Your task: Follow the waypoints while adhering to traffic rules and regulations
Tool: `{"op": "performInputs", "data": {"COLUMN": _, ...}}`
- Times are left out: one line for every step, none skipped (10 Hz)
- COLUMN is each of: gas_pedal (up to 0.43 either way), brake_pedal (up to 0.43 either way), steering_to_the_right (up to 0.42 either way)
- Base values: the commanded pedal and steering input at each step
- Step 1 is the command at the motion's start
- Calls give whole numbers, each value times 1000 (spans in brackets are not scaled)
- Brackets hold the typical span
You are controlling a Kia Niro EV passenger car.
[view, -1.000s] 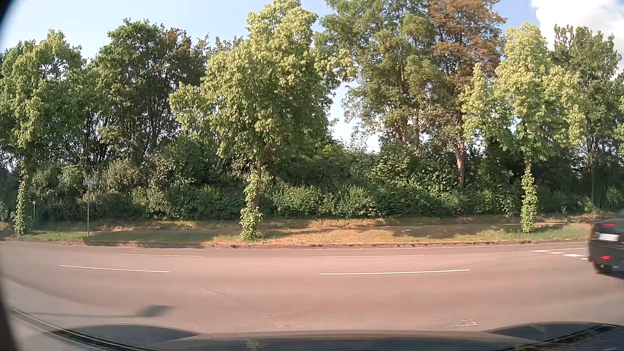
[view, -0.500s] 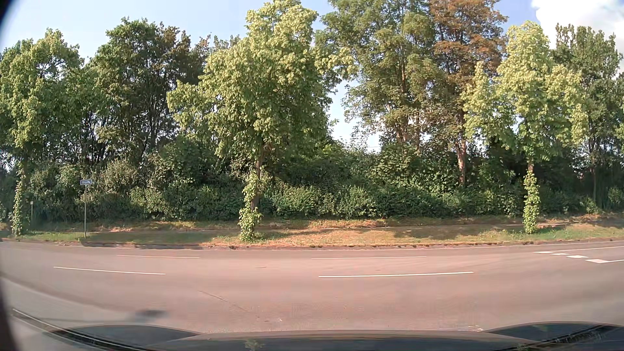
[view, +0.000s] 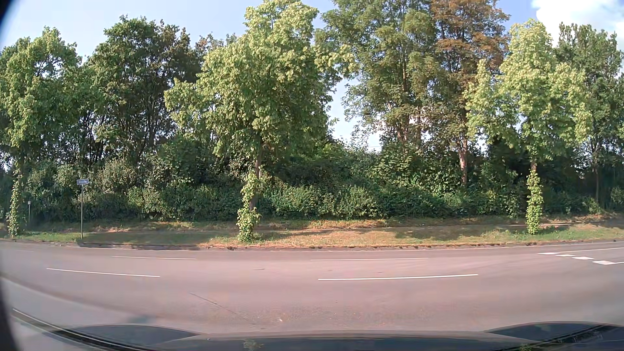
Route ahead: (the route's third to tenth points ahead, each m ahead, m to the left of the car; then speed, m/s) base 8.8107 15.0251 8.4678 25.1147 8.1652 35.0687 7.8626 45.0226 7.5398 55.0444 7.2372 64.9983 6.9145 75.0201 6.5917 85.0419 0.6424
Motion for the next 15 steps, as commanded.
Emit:
{"op": "performInputs", "data": {"gas_pedal": 79, "brake_pedal": 18, "steering_to_the_right": -10}}
{"op": "performInputs", "data": {"gas_pedal": 138, "brake_pedal": 18, "steering_to_the_right": -16}}
{"op": "performInputs", "data": {"gas_pedal": 189, "brake_pedal": 12, "steering_to_the_right": -27}}
{"op": "performInputs", "data": {"gas_pedal": 240, "brake_pedal": 18, "steering_to_the_right": -34}}
{"op": "performInputs", "data": {"gas_pedal": 248, "brake_pedal": 18, "steering_to_the_right": -48}}
{"op": "performInputs", "data": {"gas_pedal": 248, "brake_pedal": 18, "steering_to_the_right": -66}}
{"op": "performInputs", "data": {"gas_pedal": 248, "brake_pedal": 18, "steering_to_the_right": -87}}
{"op": "performInputs", "data": {"gas_pedal": 248, "brake_pedal": 18, "steering_to_the_right": -115}}
{"op": "performInputs", "data": {"gas_pedal": 248, "brake_pedal": 18, "steering_to_the_right": -143}}
{"op": "performInputs", "data": {"gas_pedal": 248, "brake_pedal": 12, "steering_to_the_right": -174}}
{"op": "performInputs", "data": {"gas_pedal": 248, "brake_pedal": 18, "steering_to_the_right": -208}}
{"op": "performInputs", "data": {"gas_pedal": 248, "brake_pedal": 18, "steering_to_the_right": -236}}
{"op": "performInputs", "data": {"gas_pedal": 248, "brake_pedal": 18, "steering_to_the_right": -254}}
{"op": "performInputs", "data": {"gas_pedal": 248, "brake_pedal": 18, "steering_to_the_right": -279}}
{"op": "performInputs", "data": {"gas_pedal": 248, "brake_pedal": 18, "steering_to_the_right": -301}}
